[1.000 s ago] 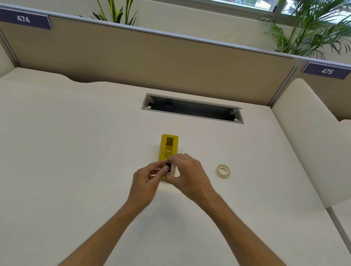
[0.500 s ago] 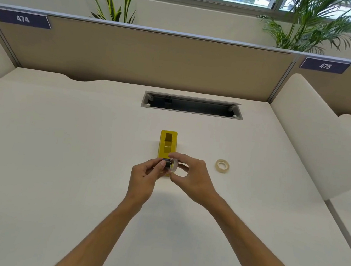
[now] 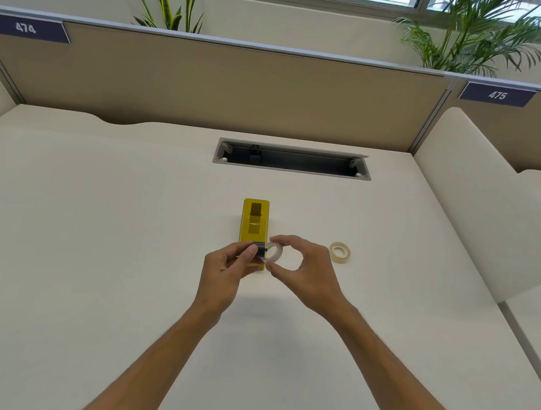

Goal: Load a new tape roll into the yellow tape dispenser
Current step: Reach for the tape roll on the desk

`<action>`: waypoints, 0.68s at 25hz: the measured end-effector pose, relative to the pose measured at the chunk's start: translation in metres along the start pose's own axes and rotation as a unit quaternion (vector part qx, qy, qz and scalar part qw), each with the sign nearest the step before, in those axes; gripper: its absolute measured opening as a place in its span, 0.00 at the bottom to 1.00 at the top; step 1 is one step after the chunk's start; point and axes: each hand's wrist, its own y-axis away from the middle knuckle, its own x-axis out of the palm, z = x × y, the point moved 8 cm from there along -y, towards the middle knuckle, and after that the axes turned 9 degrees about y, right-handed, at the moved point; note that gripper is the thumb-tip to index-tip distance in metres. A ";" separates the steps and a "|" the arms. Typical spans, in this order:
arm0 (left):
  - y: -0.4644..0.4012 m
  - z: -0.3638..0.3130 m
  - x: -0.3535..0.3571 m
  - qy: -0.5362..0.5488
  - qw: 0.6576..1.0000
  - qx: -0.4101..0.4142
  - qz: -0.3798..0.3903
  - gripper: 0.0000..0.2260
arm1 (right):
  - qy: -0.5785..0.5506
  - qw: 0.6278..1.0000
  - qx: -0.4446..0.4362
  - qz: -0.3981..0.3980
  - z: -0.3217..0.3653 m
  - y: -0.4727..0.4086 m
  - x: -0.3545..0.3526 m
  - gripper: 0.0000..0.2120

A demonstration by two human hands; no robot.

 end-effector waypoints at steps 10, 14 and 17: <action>-0.012 -0.001 0.000 -0.042 0.998 -0.010 -0.035 0.10 | -0.028 0.997 0.062 -0.022 -0.048 -0.020 -0.003 0.29; -0.013 0.000 -0.003 -0.046 0.998 -0.014 -0.030 0.12 | 0.003 0.992 0.124 -0.037 -0.085 -0.027 0.000 0.33; -0.015 0.001 -0.005 -0.043 0.998 -0.016 -0.030 0.11 | 0.044 0.989 0.140 -0.024 -0.104 -0.031 0.005 0.33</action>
